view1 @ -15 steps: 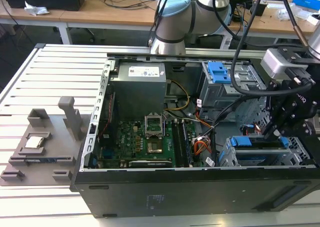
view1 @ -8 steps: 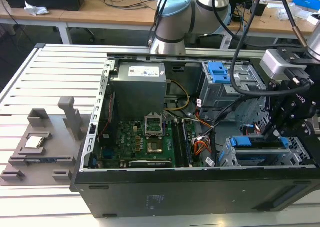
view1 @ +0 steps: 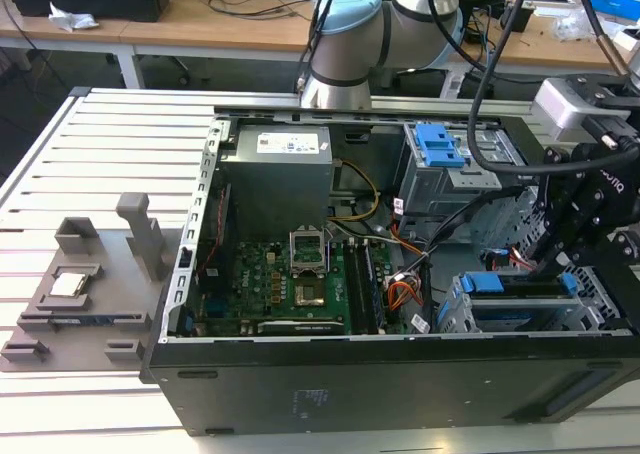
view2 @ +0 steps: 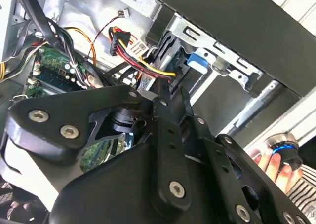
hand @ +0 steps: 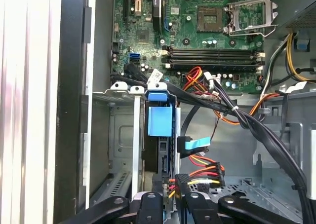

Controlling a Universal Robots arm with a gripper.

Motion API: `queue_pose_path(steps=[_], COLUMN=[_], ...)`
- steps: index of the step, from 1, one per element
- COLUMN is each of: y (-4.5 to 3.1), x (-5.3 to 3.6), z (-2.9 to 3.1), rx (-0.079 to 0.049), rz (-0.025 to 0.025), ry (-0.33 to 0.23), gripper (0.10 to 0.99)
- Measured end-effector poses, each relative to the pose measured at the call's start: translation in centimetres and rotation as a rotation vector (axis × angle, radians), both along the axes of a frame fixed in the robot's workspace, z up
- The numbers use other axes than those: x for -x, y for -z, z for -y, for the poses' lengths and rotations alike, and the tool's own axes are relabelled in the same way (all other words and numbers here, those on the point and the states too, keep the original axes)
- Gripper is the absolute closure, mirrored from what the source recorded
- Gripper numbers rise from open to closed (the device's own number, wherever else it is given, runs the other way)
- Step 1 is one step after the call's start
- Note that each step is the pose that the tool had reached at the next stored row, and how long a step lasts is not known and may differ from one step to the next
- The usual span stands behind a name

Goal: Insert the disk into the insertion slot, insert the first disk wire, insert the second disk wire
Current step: 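Insert the first disk wire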

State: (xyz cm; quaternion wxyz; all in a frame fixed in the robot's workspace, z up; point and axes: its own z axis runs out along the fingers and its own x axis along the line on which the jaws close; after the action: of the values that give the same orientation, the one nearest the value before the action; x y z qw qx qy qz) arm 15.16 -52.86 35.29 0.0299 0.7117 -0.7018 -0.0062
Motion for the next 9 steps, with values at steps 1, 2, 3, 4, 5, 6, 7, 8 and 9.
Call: queue_pose_path(steps=[1, 2, 3, 4, 5, 6, 7, 8, 9], y=[-0.12, -0.23, -0.27, -0.29, -0.30, -0.32, -0.33, -0.33, -0.34], x=[0.00, 0.00, 0.00, 0.00, 0.00, 0.00, 0.00, 0.00, 0.00], z=[0.00, 0.00, 0.00, 0.00, 0.00, 0.00, 0.00, 0.00, 0.00], rx=[0.000, 0.000, 0.000, 0.000, 0.000, 0.000, 0.000, 0.000, 0.000], rz=[0.0000, 0.0000, 0.0000, 0.0000, 0.0000, 0.0000, 0.0000, 0.0000, 0.0000], ry=[0.000, 0.000, 0.000, 0.000, 0.000, 0.000, 0.000, 0.000, 0.000], gripper=[0.839, 0.839, 0.839, 0.855, 0.922, 0.980, 0.980, 0.980, 0.980])
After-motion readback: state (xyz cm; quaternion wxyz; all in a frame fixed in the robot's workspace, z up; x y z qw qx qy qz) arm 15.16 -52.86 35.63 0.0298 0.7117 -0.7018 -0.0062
